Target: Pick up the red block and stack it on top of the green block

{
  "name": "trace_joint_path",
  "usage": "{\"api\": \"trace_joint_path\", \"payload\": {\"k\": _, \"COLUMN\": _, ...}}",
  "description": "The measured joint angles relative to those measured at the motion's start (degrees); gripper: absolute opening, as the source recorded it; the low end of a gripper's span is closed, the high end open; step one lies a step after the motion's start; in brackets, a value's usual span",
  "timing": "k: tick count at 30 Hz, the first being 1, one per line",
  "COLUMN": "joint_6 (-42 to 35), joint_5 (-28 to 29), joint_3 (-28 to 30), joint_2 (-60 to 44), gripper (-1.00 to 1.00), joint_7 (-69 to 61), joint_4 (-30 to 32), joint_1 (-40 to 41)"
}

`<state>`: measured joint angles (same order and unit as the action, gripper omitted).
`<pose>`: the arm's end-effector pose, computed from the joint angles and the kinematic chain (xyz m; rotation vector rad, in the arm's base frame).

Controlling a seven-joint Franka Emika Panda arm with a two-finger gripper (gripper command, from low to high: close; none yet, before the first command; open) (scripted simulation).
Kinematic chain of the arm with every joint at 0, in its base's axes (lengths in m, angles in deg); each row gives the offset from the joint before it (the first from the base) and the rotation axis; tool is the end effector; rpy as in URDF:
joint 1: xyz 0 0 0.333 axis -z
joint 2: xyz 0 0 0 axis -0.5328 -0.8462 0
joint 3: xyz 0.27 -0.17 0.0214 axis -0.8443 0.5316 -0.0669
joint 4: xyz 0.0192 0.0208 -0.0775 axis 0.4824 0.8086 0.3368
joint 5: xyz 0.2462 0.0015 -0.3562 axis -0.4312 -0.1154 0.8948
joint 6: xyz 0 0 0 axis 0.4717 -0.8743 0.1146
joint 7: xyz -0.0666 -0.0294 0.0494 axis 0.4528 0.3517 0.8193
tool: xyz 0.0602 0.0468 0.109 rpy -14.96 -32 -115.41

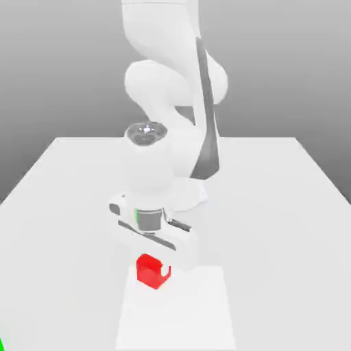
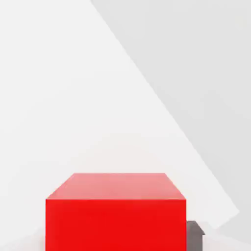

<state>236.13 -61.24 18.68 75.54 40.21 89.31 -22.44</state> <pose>0.3377 -0.0473 0.0811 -2.4006 2.0254 -0.0018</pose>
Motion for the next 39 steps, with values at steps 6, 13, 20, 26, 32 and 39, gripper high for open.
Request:
{"api": "trace_joint_path", "payload": {"k": 6, "joint_6": -8.1, "joint_5": -2.2, "joint_3": -1.2, "joint_2": 9.4, "gripper": -1.00, "joint_7": -1.6, "joint_4": 1.3, "joint_1": 0.5}}
{"api": "trace_joint_path", "payload": {"k": 13, "joint_6": -17.4, "joint_5": -3.6, "joint_3": 0.8, "joint_2": 12.2, "gripper": -1.00, "joint_7": -0.3, "joint_4": -5.1, "joint_1": 2.9}}
{"api": "trace_joint_path", "payload": {"k": 20, "joint_6": -23.8, "joint_5": -4.6, "joint_3": 3.3, "joint_2": 4.2, "gripper": -1.00, "joint_7": 3.2, "joint_4": -19.6, "joint_1": 7.9}}
{"api": "trace_joint_path", "payload": {"k": 26, "joint_6": -29.3, "joint_5": -6.0, "joint_3": 6.4, "joint_2": -2.8, "gripper": -1.00, "joint_7": 5.9, "joint_4": -32.1, "joint_1": 11.2}}
{"api": "trace_joint_path", "payload": {"k": 32, "joint_6": -34.1, "joint_5": -7.8, "joint_3": 9.5, "joint_2": -10.2, "gripper": -1.00, "joint_7": 8.3, "joint_4": -44.0, "joint_1": 14.7}}
{"api": "trace_joint_path", "payload": {"k": 39, "joint_6": -28.8, "joint_5": -9.4, "joint_3": 8.7, "joint_2": -17.4, "gripper": 1.00, "joint_7": 7.6, "joint_4": -45.7, "joint_1": 15.9}}
